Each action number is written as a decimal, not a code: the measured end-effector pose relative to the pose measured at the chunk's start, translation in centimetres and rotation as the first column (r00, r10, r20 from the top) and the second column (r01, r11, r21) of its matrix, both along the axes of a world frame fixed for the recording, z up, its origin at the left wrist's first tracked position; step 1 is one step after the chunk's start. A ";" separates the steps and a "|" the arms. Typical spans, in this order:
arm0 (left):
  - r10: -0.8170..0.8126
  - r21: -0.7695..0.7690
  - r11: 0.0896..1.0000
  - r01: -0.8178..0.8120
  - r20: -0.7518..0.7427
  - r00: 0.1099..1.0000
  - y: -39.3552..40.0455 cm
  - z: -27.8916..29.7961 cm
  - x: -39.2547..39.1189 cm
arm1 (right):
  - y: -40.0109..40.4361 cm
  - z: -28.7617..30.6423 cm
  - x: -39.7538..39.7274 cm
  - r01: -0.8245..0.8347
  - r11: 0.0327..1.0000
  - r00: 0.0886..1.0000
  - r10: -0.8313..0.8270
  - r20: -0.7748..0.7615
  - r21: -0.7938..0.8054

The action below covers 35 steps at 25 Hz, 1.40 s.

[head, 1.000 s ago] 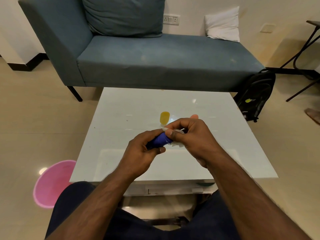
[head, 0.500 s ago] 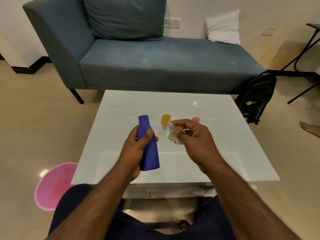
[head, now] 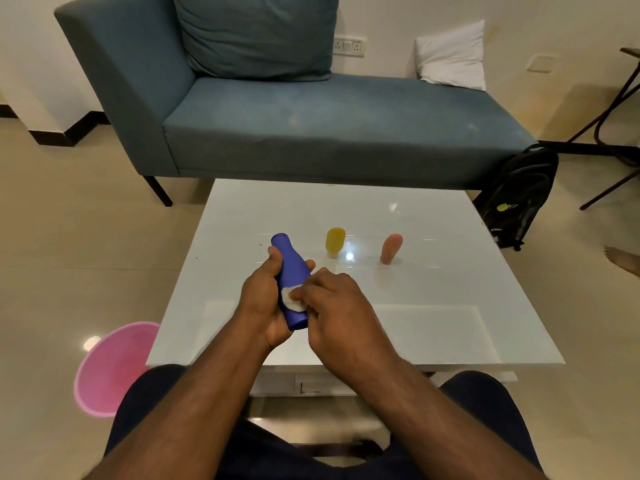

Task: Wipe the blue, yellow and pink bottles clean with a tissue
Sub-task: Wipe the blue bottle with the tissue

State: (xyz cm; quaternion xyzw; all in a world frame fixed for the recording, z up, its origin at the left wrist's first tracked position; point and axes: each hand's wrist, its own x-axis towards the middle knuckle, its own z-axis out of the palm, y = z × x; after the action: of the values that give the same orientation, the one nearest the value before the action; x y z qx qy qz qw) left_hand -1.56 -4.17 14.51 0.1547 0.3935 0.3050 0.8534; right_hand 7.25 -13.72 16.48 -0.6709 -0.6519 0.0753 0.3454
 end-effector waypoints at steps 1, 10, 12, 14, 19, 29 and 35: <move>0.034 -0.015 0.999 -0.034 0.005 0.999 0.1 0.3 0.0 | -0.3 -0.2 0.4 0.014 1.000 1.000 -0.014 0.007 0.013; 0.271 -0.158 0.950 -0.268 -0.001 0.962 0.1 2.3 1.4 | -1.2 -1.2 -0.4 0.094 0.986 0.994 -0.101 0.039 0.136; 0.280 -0.163 0.946 -0.281 -0.031 0.960 0.0 2.5 1.3 | -1.0 -1.5 0.9 0.122 0.979 0.988 -0.136 0.076 0.164; 0.279 -0.166 0.946 -0.279 -0.029 0.960 0.0 2.3 1.3 | -0.9 -1.5 1.3 0.182 0.966 0.982 -0.189 0.021 0.186; 0.314 -0.220 0.927 -0.303 0.017 0.949 0.0 2.2 2.2 | -0.9 -1.9 0.3 0.074 0.974 0.994 -0.091 0.067 0.214; 0.299 -0.204 0.935 -0.290 0.012 0.954 -0.2 2.5 2.1 | -1.1 -1.9 0.9 0.077 0.971 0.992 -0.097 0.077 0.226; 0.229 -0.193 0.958 -0.213 0.065 0.971 -0.3 2.0 1.3 | -1.0 -1.0 1.2 0.186 0.973 0.956 -0.147 -0.252 0.139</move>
State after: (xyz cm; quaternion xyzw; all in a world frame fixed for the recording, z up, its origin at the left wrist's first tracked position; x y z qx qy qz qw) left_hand -0.24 -4.50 16.51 0.0167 0.3976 0.3673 0.8407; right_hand 8.40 -14.75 15.51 -0.6793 -0.5502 0.0734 0.4800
